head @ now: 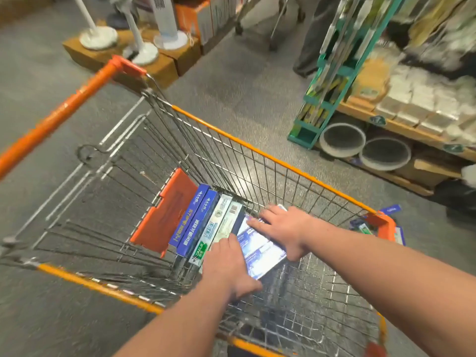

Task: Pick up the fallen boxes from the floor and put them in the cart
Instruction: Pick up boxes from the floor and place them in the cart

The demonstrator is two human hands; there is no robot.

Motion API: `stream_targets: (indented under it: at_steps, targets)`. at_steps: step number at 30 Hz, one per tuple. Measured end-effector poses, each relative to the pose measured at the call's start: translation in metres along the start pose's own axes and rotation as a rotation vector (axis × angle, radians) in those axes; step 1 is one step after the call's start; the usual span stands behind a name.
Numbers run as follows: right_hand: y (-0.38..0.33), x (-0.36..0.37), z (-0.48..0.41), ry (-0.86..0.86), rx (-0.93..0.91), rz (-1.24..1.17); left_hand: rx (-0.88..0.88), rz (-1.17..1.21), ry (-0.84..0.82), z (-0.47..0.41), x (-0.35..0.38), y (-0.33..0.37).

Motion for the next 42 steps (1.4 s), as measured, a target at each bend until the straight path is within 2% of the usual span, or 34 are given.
stream_targets:
  at_steps: [3, 8, 16, 24, 29, 33, 36, 39, 42]
  targets:
    - [0.004, 0.035, -0.050, -0.052, -0.063, 0.014, -0.085, 0.047, -0.114, -0.041, 0.042, -0.010]
    - [0.013, 0.072, -0.115, -0.058, -0.113, 0.061, -0.232, 0.122, -0.193, -0.094, 0.092, -0.022]
    - [0.028, 0.105, -0.178, -0.111, -0.223, 0.112, -0.461, 0.239, -0.138, -0.124, 0.131, -0.018]
    - [0.032, 0.112, -0.196, 0.002, -0.273, 0.043, -0.541, 0.271, -0.109, -0.132, 0.147, -0.019]
    - [0.041, 0.124, -0.195, 0.047, -0.179, -0.115, -0.504, 0.261, 0.036, -0.131, 0.151, -0.016]
    - [0.057, 0.130, -0.185, 0.051, -0.016, -0.366, -0.467, 0.235, 0.052, -0.129, 0.150, -0.014]
    - [0.065, 0.137, -0.184, 0.043, 0.016, -0.517, -0.460, 0.242, -0.002, -0.129, 0.152, -0.015]
    - [0.069, 0.139, -0.182, 0.036, 0.035, -0.575, -0.443, 0.254, 0.067, -0.125, 0.149, -0.012]
    - [0.073, 0.143, -0.181, -0.027, 0.044, -0.719, -0.444, 0.303, -0.036, -0.123, 0.155, -0.008]
Point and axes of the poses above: each hand's wrist, its own z-axis away from the middle knuckle, its own x-axis out of the palm, y = z × x, the point moved 7 cm from there along -z, towards the middle knuckle, and after that the axes turned 7 degrees about -y, right-handed, at the moved point
